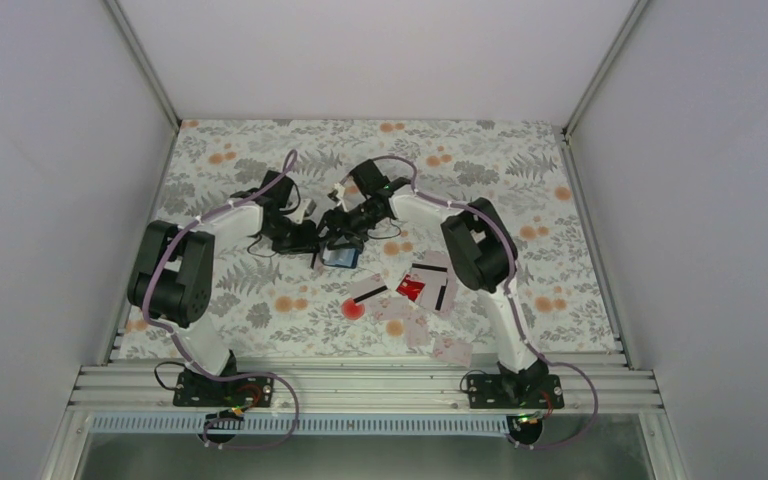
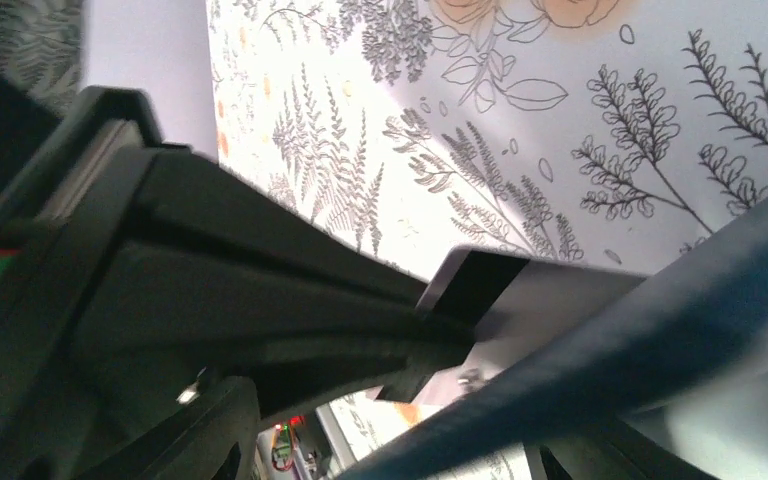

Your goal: Put the credit cards into the card holder

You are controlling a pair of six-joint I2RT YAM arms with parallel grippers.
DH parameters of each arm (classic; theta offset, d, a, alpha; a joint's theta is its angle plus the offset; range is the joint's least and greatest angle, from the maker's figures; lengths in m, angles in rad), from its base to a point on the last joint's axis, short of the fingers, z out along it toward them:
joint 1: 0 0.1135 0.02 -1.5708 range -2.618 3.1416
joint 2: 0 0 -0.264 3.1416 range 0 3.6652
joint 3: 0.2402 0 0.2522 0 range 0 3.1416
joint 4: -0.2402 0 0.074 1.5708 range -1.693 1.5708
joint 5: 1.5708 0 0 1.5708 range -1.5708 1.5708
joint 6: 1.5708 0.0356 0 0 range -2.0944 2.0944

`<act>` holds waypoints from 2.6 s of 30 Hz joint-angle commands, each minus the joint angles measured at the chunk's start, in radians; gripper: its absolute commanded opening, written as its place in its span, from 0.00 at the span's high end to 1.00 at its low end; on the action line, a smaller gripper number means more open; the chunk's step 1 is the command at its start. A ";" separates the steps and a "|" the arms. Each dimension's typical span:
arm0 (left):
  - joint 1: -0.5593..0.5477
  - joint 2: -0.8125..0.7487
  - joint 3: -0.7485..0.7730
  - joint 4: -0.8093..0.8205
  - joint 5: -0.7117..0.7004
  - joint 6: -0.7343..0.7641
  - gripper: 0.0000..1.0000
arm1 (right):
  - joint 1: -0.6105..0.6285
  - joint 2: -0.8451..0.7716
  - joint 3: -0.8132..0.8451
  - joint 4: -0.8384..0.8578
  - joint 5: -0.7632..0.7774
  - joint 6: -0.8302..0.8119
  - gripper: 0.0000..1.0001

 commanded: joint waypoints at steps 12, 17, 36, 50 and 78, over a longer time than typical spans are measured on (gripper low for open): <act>0.007 -0.033 -0.061 0.025 0.110 -0.008 0.98 | 0.018 0.120 0.204 -0.018 0.020 -0.062 0.33; 0.027 -0.119 -0.064 -0.052 -0.028 0.003 0.98 | 0.012 0.173 0.227 -0.096 0.086 -0.067 0.33; 0.156 -0.313 0.241 -0.187 -0.061 0.030 0.98 | 0.004 0.245 0.315 -0.075 0.019 -0.047 0.33; 0.159 -0.465 0.022 -0.094 -0.004 -0.016 0.98 | 0.003 0.215 0.451 -0.034 -0.057 0.067 0.33; 0.159 -0.149 0.086 0.020 -0.053 0.078 0.98 | -0.085 0.515 0.715 0.163 -0.104 0.289 0.33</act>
